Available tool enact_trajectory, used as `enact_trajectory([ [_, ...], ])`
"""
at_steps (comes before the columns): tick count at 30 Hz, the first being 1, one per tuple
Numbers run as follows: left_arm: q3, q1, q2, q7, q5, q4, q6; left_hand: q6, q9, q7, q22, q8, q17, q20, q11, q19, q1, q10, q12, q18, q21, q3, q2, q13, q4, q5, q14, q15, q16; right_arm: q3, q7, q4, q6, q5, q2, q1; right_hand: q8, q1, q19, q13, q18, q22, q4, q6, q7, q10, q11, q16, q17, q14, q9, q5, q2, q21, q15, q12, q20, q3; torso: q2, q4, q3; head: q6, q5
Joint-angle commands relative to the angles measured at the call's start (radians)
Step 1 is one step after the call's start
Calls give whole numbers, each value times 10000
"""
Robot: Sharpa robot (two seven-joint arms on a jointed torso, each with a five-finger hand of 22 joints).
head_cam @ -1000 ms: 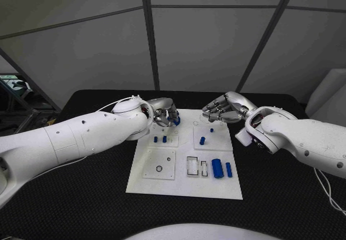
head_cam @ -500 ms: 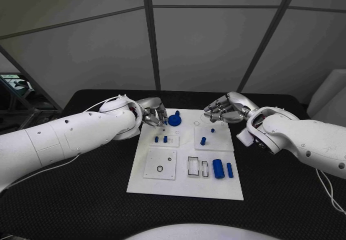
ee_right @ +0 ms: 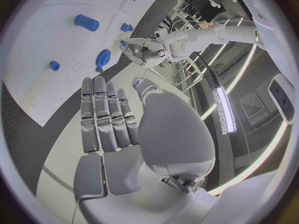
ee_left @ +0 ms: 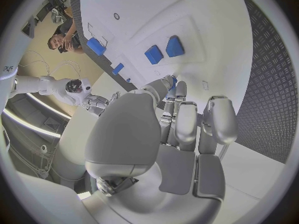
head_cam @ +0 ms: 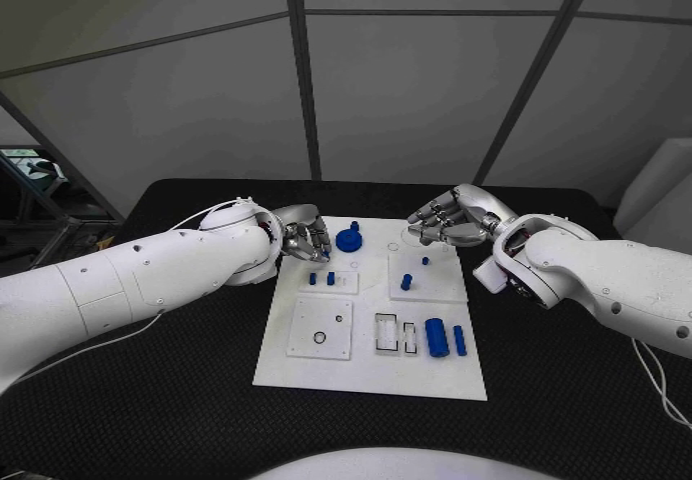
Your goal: Assemble the parts on the task board
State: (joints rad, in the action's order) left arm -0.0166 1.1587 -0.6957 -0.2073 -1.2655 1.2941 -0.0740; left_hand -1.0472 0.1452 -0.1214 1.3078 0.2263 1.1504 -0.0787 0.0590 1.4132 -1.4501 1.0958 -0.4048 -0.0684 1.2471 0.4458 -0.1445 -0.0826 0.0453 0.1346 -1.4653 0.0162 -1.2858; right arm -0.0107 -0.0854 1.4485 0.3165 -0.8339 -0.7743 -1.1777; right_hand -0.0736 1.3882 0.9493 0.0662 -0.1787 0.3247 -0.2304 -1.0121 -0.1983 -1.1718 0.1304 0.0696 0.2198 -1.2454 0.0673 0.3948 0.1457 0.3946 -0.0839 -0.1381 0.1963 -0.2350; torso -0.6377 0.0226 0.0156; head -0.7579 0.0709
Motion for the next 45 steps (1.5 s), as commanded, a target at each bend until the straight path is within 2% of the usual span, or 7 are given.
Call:
enact_trajectory([
  [1,-11,1,41,-135,91,-76,159,-64,5,-24,-14,-32,-11,-22,-21,43,123,85,53,-137,6,44,-16,10,-14,-42,-285,44,-53,6,-71,16,-60,-16,10,-14,-13,0,93,0,-36,-24,36,51,-11,66,15,-31,-17,-26,13,48,-23,-73,-10,-59,-8,12,-5,-2,-1,-5,9],
  [27,-11,-35,229,-125,26,-207,370,-135,7,10,-10,-36,-43,-16,-51,37,147,166,76,-140,-5,70,-16,1,-72,-53,-274,60,-65,6,-77,10,-71,-16,24,-14,-13,0,93,0,-36,-24,36,51,-11,66,15,-31,-17,-26,13,48,-23,-73,-10,-59,-8,12,2,-9,0,-38,-14],
  [41,-10,-45,295,-602,26,-271,484,-194,9,52,-20,-41,-102,1,-88,22,208,230,95,-148,-34,59,-48,-10,-124,-69,-258,90,-63,6,-72,-3,-74,-16,35,-14,-13,0,93,0,-36,-24,36,51,-11,66,15,-31,-17,-26,13,48,-23,-73,-10,-59,-8,12,1,4,3,-62,-18],
  [45,-10,-49,313,-662,27,-302,504,-30,-46,11,-46,-172,-169,3,-44,-6,278,109,218,-153,-89,76,-91,24,-169,-62,-233,67,-57,6,-70,-7,-70,-16,37,-14,-13,0,93,0,-36,-24,36,51,-11,66,15,-31,-17,-26,13,48,-23,-73,-10,-59,-8,12,3,-7,4,-66,-35],
])
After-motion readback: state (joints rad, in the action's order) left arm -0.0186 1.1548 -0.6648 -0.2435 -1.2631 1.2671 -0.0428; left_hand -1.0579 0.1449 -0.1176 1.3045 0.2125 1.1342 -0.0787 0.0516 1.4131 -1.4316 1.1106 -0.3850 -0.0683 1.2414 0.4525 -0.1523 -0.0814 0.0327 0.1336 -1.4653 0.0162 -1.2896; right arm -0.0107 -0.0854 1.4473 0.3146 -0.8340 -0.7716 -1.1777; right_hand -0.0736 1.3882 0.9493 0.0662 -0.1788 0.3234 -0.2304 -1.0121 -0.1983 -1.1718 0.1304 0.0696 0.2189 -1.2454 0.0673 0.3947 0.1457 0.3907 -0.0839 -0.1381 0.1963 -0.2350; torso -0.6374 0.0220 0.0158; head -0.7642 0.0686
